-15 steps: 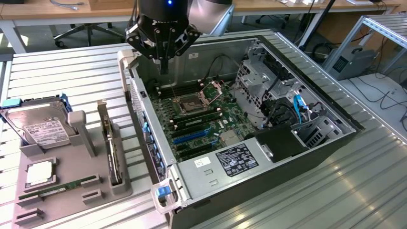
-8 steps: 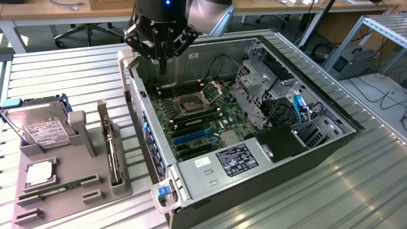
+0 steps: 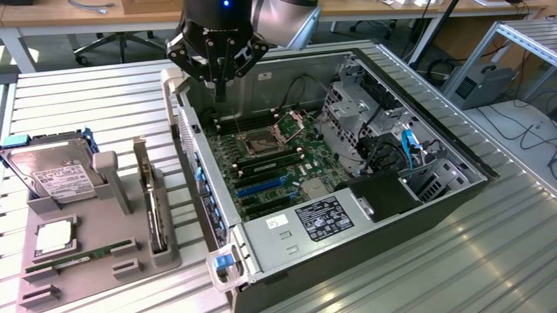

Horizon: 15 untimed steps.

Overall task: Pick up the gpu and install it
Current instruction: 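Reach for the gpu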

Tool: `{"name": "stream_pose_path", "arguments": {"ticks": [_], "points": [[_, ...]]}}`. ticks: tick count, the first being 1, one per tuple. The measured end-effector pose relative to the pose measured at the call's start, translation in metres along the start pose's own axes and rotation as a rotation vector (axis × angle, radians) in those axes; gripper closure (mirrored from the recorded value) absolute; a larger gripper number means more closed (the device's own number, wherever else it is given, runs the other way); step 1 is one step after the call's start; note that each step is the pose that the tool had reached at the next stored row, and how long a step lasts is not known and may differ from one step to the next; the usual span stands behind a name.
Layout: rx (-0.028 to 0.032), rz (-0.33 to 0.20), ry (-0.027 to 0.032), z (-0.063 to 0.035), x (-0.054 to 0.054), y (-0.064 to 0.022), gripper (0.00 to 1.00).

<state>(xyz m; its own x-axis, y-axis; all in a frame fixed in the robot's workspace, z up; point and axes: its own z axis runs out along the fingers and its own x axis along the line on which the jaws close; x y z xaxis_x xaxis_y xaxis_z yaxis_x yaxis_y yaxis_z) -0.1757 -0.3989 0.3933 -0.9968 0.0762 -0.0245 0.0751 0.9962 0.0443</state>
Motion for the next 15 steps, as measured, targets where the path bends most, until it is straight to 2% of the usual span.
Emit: {"name": "stream_pose_path", "arguments": {"ticks": [15], "points": [[0.0002, 0.000, 0.0000, -0.0002, 0.0077, -0.0006, 0.89]]}}
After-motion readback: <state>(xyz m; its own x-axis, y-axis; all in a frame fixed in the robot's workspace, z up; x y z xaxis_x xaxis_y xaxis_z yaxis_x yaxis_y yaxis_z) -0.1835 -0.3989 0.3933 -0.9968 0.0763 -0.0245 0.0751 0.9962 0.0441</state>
